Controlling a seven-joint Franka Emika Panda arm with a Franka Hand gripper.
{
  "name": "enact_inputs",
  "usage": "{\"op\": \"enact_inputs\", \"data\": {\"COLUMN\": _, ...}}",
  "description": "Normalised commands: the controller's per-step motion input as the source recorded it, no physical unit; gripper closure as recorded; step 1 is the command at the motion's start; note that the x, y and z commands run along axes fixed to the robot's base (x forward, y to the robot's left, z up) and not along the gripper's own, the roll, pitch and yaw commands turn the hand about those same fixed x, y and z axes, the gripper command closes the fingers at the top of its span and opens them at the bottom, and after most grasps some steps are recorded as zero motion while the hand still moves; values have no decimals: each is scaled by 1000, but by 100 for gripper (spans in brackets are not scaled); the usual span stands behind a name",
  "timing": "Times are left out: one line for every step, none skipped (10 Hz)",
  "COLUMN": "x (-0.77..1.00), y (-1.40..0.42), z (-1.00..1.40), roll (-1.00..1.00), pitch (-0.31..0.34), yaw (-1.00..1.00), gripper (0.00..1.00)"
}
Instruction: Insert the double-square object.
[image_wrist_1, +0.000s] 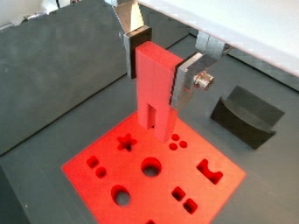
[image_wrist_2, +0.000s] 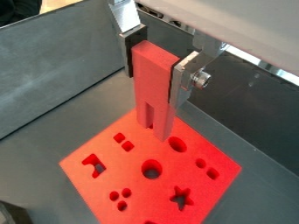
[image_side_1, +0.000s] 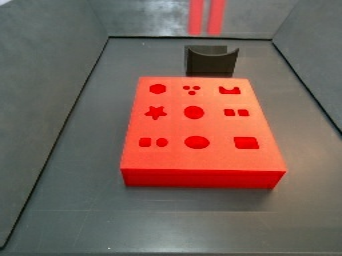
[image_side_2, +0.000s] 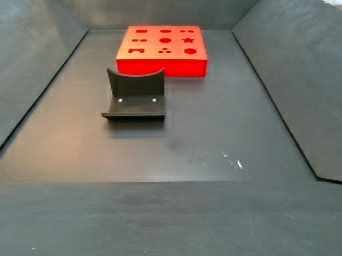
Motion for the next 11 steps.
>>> {"op": "enact_inputs", "data": {"x": 789, "y": -40, "z": -126, "roll": 0, "pitch": 0, "yaw": 0, "gripper": 100}}
{"op": "enact_inputs", "data": {"x": 797, "y": 0, "z": -166, "roll": 0, "pitch": 0, "yaw": 17, "gripper": 100}}
{"op": "enact_inputs", "data": {"x": 883, "y": 57, "z": -203, "roll": 51, "pitch": 36, "yaw": 186, "gripper": 100}}
{"op": "enact_inputs", "data": {"x": 926, "y": 134, "z": -280, "roll": 171, "pitch": 80, "yaw": 220, "gripper": 100}}
{"op": "enact_inputs", "data": {"x": 883, "y": 137, "z": -457, "roll": 131, "pitch": 44, "yaw": 189, "gripper": 100}}
{"op": "enact_inputs", "data": {"x": 786, "y": 43, "z": -594, "roll": 113, "pitch": 0, "yaw": 157, "gripper": 100}}
{"op": "enact_inputs", "data": {"x": 763, "y": 0, "z": -591, "roll": 129, "pitch": -41, "yaw": 91, "gripper": 100}}
{"op": "enact_inputs", "data": {"x": 691, "y": 0, "z": -517, "roll": 214, "pitch": -56, "yaw": 106, "gripper": 100}}
{"op": "enact_inputs", "data": {"x": 671, "y": 0, "z": -449, "roll": 221, "pitch": -66, "yaw": 94, "gripper": 100}}
{"op": "enact_inputs", "data": {"x": 574, "y": 0, "z": -303, "roll": 173, "pitch": -33, "yaw": 0, "gripper": 100}}
{"op": "enact_inputs", "data": {"x": 477, "y": -100, "z": -263, "roll": 117, "pitch": -20, "yaw": -100, "gripper": 100}}
